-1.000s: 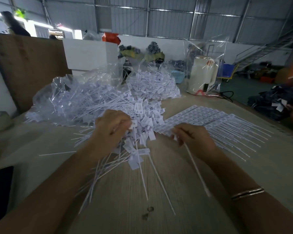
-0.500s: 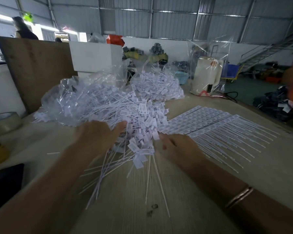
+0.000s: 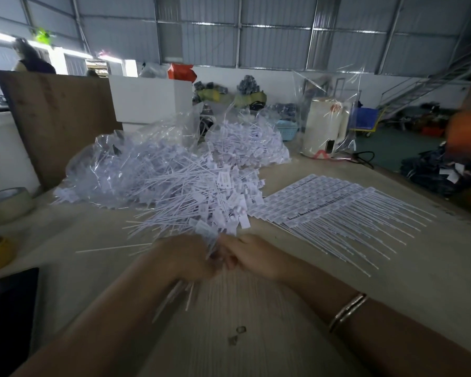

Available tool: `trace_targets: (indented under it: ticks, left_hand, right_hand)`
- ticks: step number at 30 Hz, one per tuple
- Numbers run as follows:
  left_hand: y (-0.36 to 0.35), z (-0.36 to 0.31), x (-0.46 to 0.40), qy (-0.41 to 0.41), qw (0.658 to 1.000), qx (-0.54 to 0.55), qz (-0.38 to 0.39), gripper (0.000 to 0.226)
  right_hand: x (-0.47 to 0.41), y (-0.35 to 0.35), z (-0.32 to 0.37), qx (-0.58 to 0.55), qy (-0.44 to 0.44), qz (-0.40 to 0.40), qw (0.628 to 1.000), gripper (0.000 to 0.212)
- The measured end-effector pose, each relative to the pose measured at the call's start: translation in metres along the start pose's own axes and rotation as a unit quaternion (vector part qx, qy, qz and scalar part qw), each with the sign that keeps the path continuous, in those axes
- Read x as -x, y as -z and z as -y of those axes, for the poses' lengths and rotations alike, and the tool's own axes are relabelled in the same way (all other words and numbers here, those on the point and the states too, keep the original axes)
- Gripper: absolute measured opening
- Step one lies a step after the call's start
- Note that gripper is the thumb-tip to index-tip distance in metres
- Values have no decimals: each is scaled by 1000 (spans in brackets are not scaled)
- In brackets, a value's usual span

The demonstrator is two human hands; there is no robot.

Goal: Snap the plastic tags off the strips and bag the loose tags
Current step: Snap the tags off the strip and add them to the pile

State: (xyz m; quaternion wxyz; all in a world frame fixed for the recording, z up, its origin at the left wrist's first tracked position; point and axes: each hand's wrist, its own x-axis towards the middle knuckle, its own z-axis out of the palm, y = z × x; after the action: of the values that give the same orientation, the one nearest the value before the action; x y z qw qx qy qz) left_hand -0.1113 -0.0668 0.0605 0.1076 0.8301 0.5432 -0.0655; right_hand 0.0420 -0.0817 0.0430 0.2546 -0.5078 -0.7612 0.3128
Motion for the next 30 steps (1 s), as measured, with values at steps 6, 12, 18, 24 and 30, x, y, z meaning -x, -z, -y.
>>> trace_targets:
  ticks: [6, 12, 18, 24, 30]
  left_hand:
    - [-12, 8, 6, 39, 998, -18, -46, 48]
    - [-9, 35, 21, -86, 986, 128, -69, 23]
    - [35, 61, 26, -131, 934, 290, -162, 64]
    - [102, 58, -20, -154, 901, 181, -362, 54]
    - [91, 64, -99, 58, 970, -149, -184, 48]
  right_hand:
    - [17, 24, -40, -140, -29, -117, 983, 51]
    - [17, 41, -53, -231, -75, -231, 942, 52]
    - [17, 35, -48, -254, -39, -211, 943, 54]
    - [19, 36, -46, -255, -22, -203, 945, 54]
    - [15, 34, -53, -240, -12, -178, 954, 53]
